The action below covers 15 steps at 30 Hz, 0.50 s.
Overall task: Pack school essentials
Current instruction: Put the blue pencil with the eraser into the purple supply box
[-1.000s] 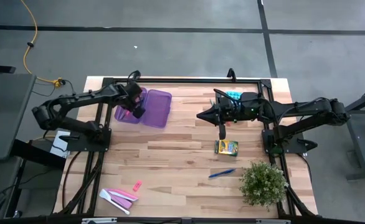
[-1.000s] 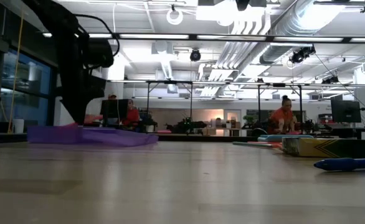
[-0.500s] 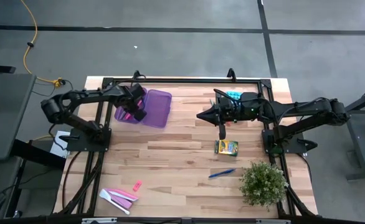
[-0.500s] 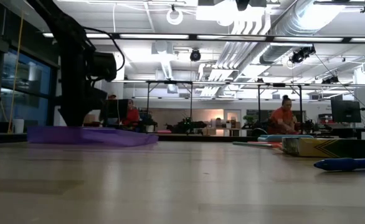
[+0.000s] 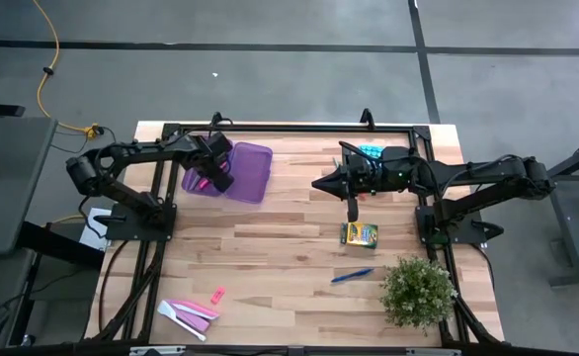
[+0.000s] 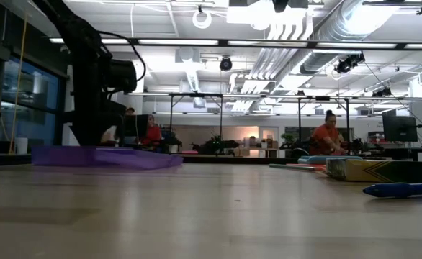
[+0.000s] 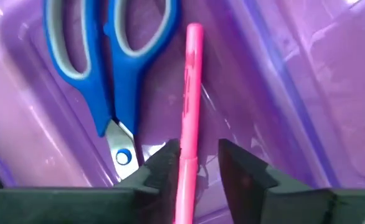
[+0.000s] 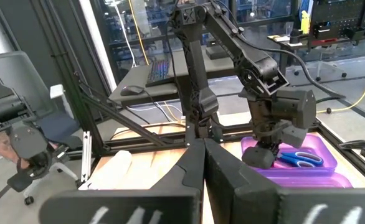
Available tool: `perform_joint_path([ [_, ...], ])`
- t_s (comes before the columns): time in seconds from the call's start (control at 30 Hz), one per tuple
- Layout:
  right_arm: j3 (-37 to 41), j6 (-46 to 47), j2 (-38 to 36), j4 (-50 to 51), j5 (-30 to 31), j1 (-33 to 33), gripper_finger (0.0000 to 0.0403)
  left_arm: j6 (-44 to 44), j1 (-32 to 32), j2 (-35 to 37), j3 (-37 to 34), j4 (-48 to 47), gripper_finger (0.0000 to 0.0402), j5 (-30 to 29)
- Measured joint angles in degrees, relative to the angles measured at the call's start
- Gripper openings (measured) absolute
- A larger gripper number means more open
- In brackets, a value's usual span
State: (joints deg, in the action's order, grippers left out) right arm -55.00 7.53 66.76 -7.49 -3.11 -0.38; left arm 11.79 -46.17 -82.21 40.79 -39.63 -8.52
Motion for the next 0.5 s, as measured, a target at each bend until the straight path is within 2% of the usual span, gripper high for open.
perform_joint_path([
  [0.13, 0.0, -0.02, 0.0, 0.0, 0.0, 0.0, 0.0, -1.2, 0.0, 0.59, 4.37, -3.56, 0.0136, 0.01],
  [0.3, 0.0, -0.04, 0.0, -0.02, 0.0, 0.0, 0.0, -1.65, 0.0, 4.44, 13.33, -6.74, 0.0162, 3.31],
  [0.4, 0.0, -0.04, 0.0, -0.02, 0.0, 0.0, 0.0, -1.0, 0.41, 9.74, 17.73, -3.39, 0.0165, 6.54],
  [0.5, 0.0, -0.04, 0.0, -0.04, 0.0, 0.0, 0.0, 0.88, 2.25, 16.96, 18.24, 6.33, 0.0162, 11.77],
])
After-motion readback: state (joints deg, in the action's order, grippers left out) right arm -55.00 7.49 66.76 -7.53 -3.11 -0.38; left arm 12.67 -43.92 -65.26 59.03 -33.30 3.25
